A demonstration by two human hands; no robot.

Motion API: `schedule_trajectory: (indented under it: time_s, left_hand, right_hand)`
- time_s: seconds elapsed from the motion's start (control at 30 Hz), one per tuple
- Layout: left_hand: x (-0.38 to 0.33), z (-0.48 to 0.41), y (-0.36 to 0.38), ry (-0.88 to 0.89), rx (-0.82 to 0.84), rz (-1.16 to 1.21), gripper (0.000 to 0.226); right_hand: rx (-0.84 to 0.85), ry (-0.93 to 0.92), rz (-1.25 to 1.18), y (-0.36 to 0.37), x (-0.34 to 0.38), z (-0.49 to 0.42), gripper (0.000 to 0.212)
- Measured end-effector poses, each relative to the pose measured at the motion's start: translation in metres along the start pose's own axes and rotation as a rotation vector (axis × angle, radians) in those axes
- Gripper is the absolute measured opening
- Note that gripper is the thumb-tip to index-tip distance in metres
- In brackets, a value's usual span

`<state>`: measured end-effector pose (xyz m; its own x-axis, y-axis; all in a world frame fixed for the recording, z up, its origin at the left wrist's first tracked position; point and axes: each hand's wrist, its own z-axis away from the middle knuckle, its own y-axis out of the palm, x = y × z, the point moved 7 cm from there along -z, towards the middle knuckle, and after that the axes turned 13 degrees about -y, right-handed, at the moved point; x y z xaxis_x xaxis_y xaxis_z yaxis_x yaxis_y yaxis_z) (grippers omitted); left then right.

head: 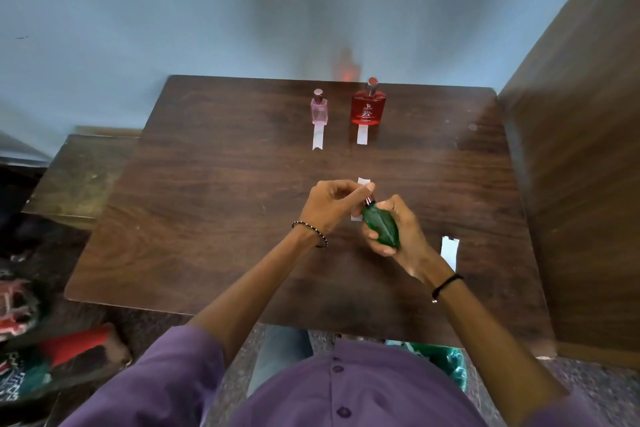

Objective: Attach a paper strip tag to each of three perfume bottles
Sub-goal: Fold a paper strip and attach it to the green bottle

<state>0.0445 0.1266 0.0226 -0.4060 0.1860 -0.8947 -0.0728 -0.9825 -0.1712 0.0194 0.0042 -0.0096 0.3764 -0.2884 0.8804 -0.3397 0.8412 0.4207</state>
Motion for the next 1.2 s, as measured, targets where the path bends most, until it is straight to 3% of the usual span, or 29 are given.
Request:
schedule_trajectory:
  time_s: [0.23,0.53,0.67,0.8,1.03,1.2]
  left_hand:
    - [-0.008,-0.004,0.008,0.025,-0.141,-0.109,0.033]
    - [-0.016,-0.005,0.008,0.057,-0.267,-0.084,0.028]
    - [-0.016,-0.006,0.009,0.023,-0.315,-0.063,0.027]
    - [-0.014,-0.010,0.008,-0.003,-0.339,-0.058,0.028]
    - [-0.013,-0.014,0.008,-0.025,-0.328,-0.055,0.033]
    - [-0.010,-0.018,0.009,-0.025,-0.242,-0.013,0.034]
  right_hand:
    - [-0.242,-0.122,0.224,-0.006,0.008,0.003,0.040]
    - [-0.323,-0.293,0.761,-0.016,0.024,0.004,0.020]
    - [-0.356,-0.341,0.965,-0.016,0.031,0.003,0.027]
    - [-0.367,-0.380,1.041,-0.016,0.030,0.003,0.039]
    - [-0.381,-0.516,1.241,-0.012,0.038,0.007,0.043]
    - [-0.346,-0.443,1.003,-0.019,0.039,0.006,0.040]
